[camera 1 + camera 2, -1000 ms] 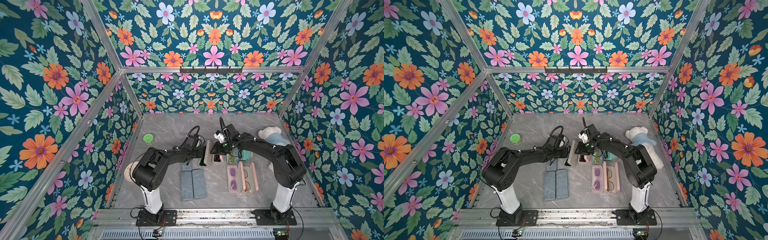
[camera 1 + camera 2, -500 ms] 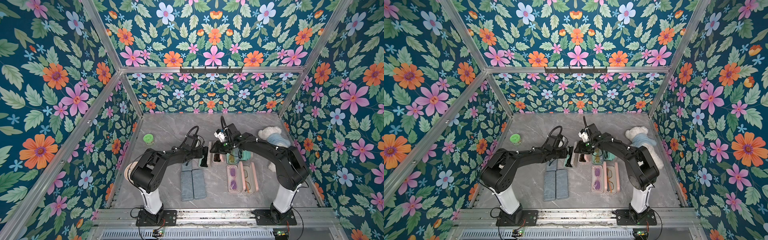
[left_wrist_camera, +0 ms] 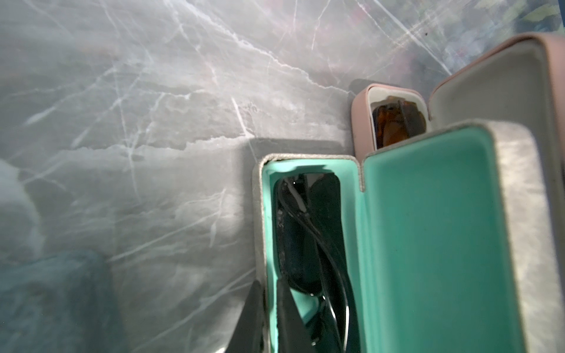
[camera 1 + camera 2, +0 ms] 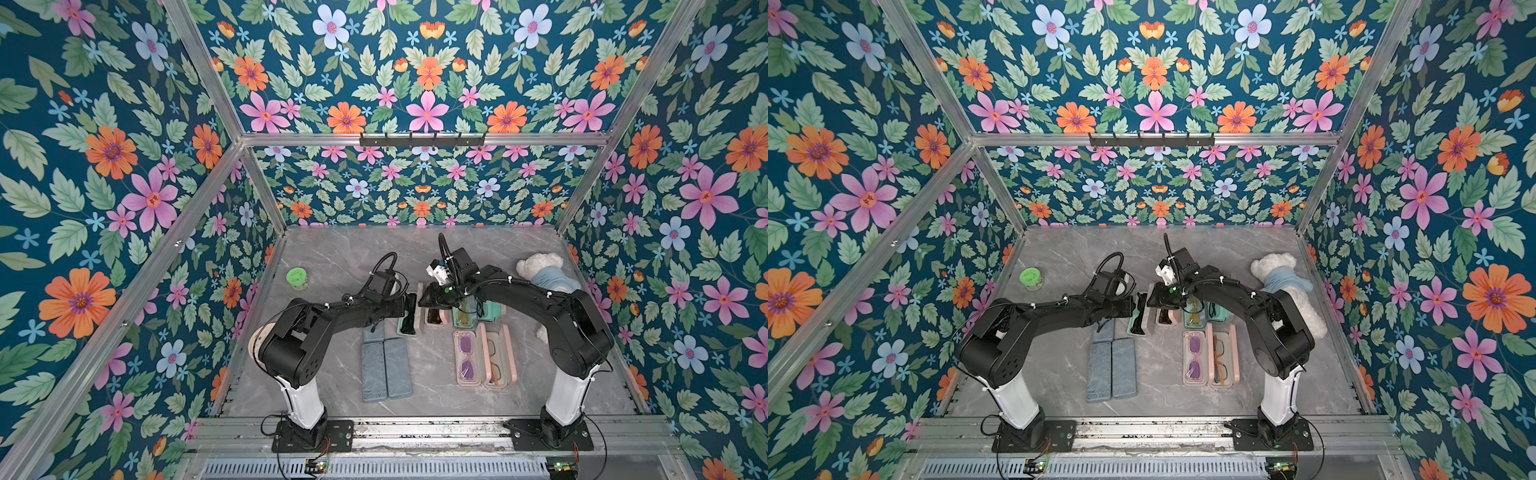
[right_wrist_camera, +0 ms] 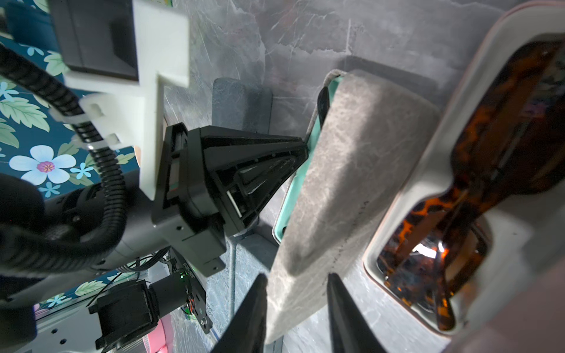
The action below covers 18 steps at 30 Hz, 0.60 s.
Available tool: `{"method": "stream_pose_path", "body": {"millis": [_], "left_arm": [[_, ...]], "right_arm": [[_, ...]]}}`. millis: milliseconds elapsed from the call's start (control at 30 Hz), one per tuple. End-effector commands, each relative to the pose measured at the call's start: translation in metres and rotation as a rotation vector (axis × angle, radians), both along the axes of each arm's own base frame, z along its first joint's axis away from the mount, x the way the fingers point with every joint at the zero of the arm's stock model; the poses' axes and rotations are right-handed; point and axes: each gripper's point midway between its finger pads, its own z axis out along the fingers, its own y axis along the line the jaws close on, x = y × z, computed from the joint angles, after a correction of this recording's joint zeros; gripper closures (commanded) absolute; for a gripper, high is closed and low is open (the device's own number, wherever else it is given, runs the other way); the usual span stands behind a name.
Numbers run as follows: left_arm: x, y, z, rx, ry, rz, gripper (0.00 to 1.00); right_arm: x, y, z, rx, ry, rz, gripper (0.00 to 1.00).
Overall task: Close the glasses case
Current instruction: Close the glasses case at the center of the board.
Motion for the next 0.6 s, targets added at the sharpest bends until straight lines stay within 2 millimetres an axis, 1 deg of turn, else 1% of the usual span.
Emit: {"method": "stream_pose_path", "body": {"millis": [0, 100, 567], "left_arm": [[0.0014, -0.0012, 0.0003, -0.007, -0.002, 0.0, 0.89], [0.0007, -0.0017, 0.0, -0.012, 0.001, -0.002, 0.93], [-0.0056, -0.0086, -0.0009, -0.057, 0.022, -0.029, 0.95]], "right_arm": [[0.0015, 0.0021, -0.0021, -0.005, 0.002, 0.002, 0.65], [0.002, 0.0014, -0.0062, -0.021, 0.008, 0.001, 0.67], [0.0047, -0.0014, -0.0114, -0.06, -0.007, 0.011, 0.69]]}}
